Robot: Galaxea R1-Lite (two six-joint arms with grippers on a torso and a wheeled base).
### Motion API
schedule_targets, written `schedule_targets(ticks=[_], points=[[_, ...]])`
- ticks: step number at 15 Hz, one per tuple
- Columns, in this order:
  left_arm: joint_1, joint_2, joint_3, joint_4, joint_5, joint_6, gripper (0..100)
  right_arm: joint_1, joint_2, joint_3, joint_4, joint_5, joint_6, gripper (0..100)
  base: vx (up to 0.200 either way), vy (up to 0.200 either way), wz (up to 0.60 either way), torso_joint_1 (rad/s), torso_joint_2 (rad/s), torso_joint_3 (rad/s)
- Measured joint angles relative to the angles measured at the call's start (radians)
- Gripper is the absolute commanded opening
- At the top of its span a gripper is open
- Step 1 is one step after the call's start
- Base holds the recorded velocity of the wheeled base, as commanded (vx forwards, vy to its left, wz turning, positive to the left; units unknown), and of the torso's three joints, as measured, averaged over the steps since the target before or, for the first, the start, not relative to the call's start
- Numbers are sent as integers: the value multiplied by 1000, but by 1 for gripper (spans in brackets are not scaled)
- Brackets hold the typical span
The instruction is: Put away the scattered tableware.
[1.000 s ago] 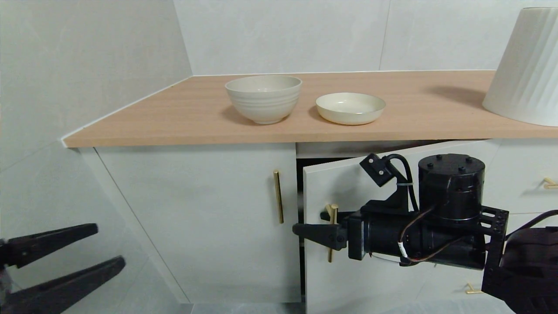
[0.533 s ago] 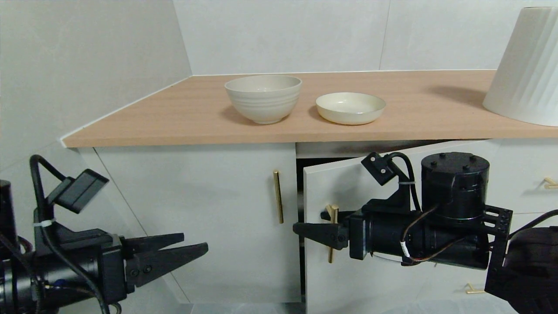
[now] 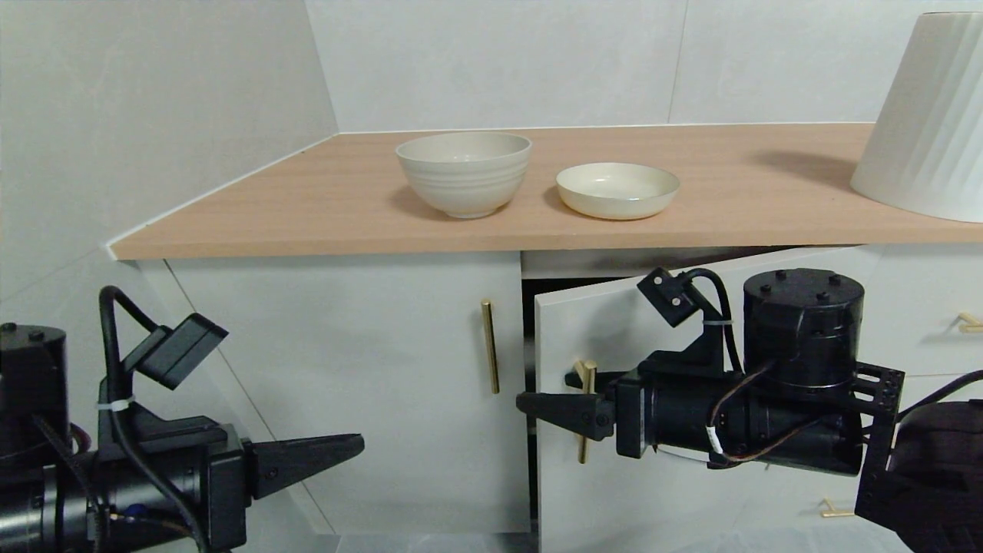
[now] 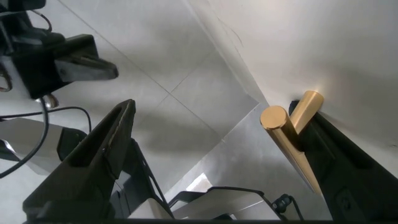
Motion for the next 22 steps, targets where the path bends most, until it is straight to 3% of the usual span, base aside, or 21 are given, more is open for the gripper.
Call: schedule_targets(ticks=[3,4,6,10,13,17,19,22], points=[[-58,10,-14,-3,3,9,0,1,0,2,-1,0,0,100,0,0,0,0,0,0],[-71,19,-18,-28,3,33,0,1,0,2,-1,0,0,100,0,0,0,0,0,0],[-83,58,-22,-103,4,77,0,1,0,3,-1,0,1,100,0,0,0,0,0,0],[-95,248,-44,-371,5,93,0,-1,-3,5,0,0,3,100,0,0,0,0,0,0],[-148,429,-26,-660,48,63,0,-3,-4,5,0,0,4,100,0,0,0,0,0,0],[-237,677,-14,-990,247,15,0,-3,-4,10,-2,0,4,100,0,0,0,0,0,0],[-268,769,-25,-1082,284,8,0,-3,-4,14,-3,1,3,100,0,0,0,0,0,0],[-287,851,-66,-1104,335,4,0,-3,-3,16,-3,1,3,100,0,0,0,0,0,0]])
